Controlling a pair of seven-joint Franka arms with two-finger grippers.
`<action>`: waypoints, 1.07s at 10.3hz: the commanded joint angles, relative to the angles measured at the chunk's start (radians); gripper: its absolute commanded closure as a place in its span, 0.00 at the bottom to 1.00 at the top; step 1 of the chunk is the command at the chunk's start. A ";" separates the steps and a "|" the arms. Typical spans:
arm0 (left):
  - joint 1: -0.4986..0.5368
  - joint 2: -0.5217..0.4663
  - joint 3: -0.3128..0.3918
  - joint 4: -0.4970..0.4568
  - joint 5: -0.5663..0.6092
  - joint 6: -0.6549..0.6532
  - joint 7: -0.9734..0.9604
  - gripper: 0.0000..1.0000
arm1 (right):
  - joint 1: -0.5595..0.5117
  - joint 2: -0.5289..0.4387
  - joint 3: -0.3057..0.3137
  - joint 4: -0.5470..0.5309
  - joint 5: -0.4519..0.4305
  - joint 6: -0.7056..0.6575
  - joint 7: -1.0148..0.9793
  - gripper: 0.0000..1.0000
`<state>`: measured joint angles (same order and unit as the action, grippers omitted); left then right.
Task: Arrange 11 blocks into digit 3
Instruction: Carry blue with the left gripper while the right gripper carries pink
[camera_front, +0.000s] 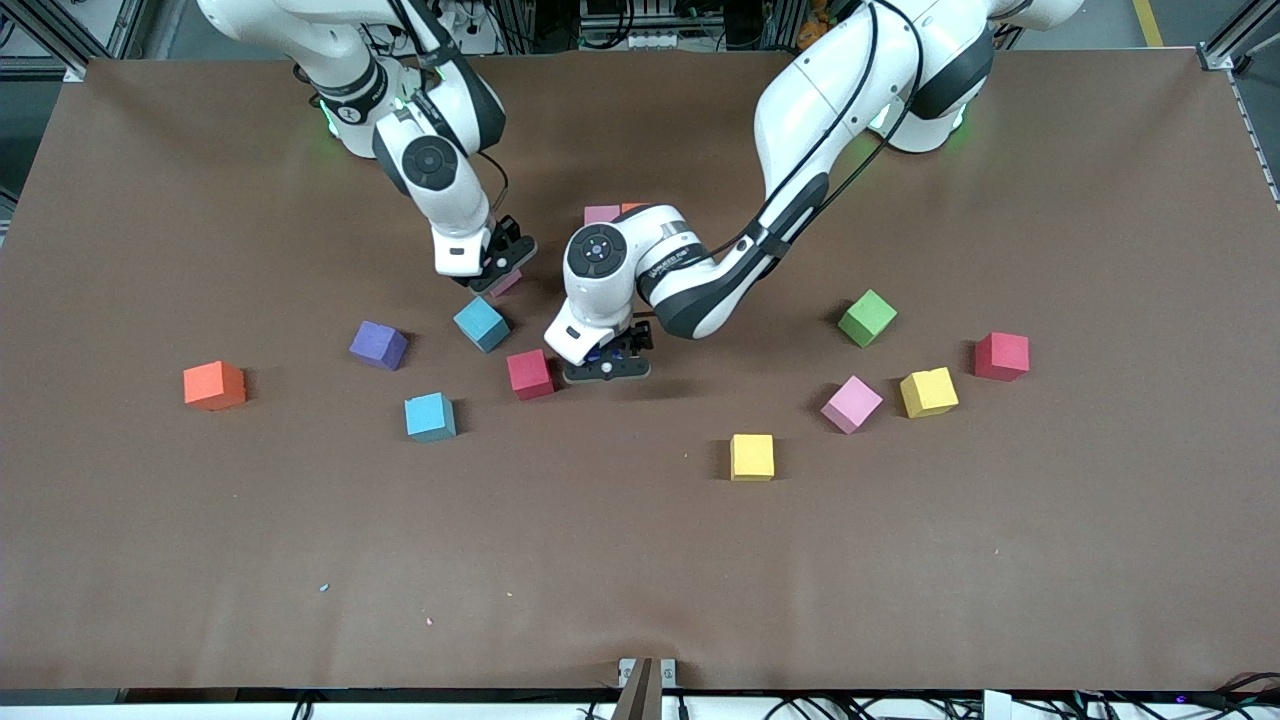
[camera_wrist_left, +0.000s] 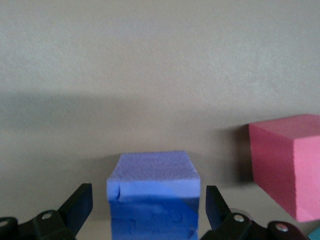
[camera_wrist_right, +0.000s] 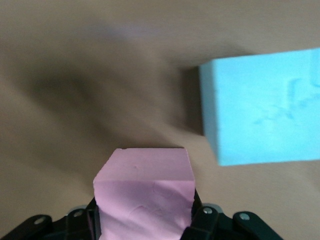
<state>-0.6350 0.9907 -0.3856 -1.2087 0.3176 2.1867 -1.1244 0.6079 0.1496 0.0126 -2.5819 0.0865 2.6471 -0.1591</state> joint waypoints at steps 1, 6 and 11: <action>-0.029 0.000 0.016 0.023 -0.035 -0.010 -0.017 0.18 | -0.058 -0.054 0.006 -0.011 0.018 -0.033 0.001 0.82; -0.015 -0.017 0.017 0.014 -0.034 -0.013 -0.009 0.41 | -0.119 -0.058 0.006 0.009 0.019 -0.050 0.012 0.82; 0.014 -0.053 0.014 0.008 -0.041 -0.112 -0.015 1.00 | -0.109 -0.055 0.009 0.035 0.019 -0.055 0.111 0.82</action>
<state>-0.6298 0.9739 -0.3764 -1.1892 0.2985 2.1211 -1.1350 0.5040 0.1146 0.0121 -2.5497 0.0946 2.6125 -0.0729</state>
